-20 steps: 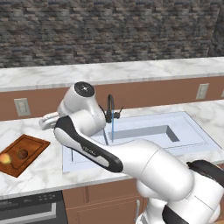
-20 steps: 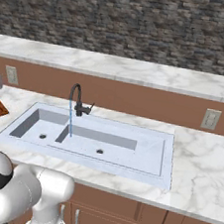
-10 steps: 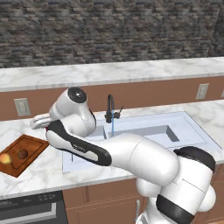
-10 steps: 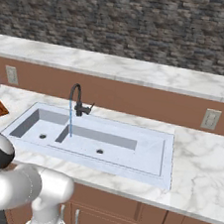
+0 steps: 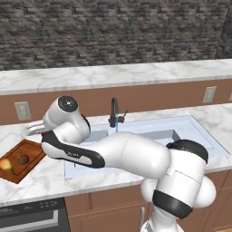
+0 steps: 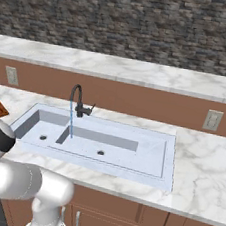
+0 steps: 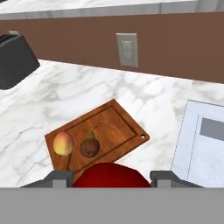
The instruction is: Pick the mango, pear, apple from the sink and place them on the cutting board to airdry. Then turn off the sink faucet.
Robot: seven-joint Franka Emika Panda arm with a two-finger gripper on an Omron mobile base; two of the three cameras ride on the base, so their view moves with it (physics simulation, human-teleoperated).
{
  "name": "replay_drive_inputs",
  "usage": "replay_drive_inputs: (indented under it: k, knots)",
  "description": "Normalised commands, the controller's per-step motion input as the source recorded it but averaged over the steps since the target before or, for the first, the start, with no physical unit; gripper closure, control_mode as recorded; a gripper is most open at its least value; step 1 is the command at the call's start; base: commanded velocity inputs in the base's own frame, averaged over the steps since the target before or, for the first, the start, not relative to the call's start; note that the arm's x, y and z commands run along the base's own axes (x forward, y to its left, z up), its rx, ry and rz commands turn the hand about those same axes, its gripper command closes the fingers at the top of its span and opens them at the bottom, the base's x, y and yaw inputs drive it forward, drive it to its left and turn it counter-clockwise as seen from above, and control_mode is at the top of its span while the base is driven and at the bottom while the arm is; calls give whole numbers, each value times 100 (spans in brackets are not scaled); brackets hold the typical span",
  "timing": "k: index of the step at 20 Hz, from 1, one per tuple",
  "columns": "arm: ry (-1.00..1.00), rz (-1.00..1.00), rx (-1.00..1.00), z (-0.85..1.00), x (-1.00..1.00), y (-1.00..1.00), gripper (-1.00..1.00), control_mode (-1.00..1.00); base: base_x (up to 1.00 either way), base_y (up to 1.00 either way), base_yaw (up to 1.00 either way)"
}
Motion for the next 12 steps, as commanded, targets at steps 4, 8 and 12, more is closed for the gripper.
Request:
replay_drive_inputs:
  k: [4,8,12]
  knots:
    - [0,-6,-2,-20,28,27,100,-100,0,0,0]
    - [0,-7,0,-23,18,23,100,-100,0,0,0]
    - [1,-9,0,-17,14,21,100,-100,0,0,0]
